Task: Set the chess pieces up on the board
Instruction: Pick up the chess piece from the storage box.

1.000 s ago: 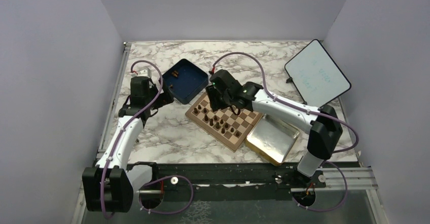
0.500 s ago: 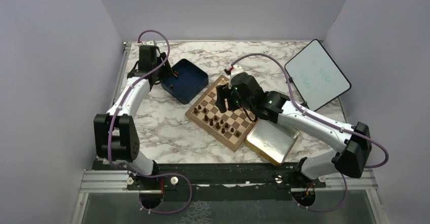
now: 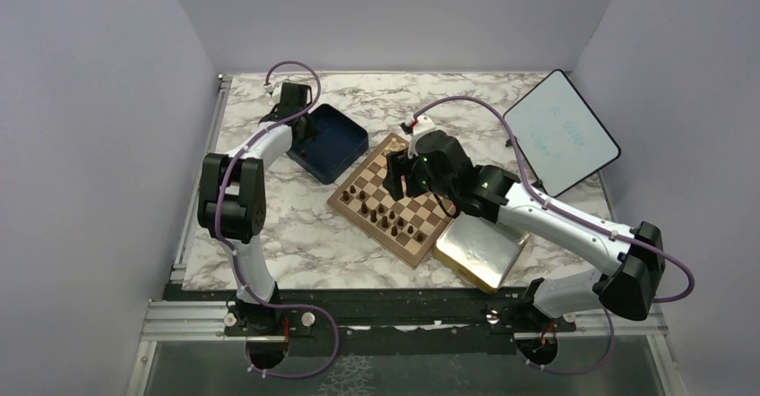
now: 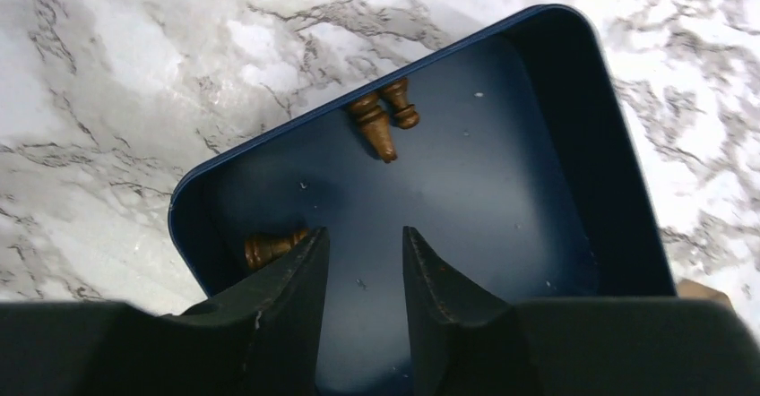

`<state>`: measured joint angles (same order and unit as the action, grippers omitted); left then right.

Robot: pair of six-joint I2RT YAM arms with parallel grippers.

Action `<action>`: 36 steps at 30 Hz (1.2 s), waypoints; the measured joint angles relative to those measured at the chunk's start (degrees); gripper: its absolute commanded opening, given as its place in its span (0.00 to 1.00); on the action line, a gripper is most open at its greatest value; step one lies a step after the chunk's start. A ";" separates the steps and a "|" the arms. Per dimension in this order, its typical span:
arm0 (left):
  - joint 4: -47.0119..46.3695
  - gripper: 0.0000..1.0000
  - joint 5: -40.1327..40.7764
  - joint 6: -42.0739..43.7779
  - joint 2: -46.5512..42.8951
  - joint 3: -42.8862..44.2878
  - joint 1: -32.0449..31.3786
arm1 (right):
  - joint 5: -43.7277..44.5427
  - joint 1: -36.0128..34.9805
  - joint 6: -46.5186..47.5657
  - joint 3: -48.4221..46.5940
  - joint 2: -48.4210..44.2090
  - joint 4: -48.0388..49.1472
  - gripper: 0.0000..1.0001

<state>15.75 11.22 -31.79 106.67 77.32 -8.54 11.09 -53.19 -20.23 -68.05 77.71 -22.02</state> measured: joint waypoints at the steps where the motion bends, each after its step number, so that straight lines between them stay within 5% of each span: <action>1: -0.13 0.35 0.63 -0.57 1.03 0.00 0.00 | 0.00 0.00 0.20 0.15 -0.07 -0.02 0.67; 27: -5.66 0.31 4.81 -6.19 11.54 4.87 -0.22 | 0.04 -0.02 1.88 0.68 -0.48 -0.44 0.67; 36: -5.79 0.22 4.81 -6.60 13.03 5.03 -0.22 | 0.04 0.00 2.05 0.68 -0.50 -0.52 0.67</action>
<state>9.96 16.03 -38.39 119.70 82.35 -8.75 11.14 -53.19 -18.17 -67.37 77.21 -22.55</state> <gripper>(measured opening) 0.267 0.669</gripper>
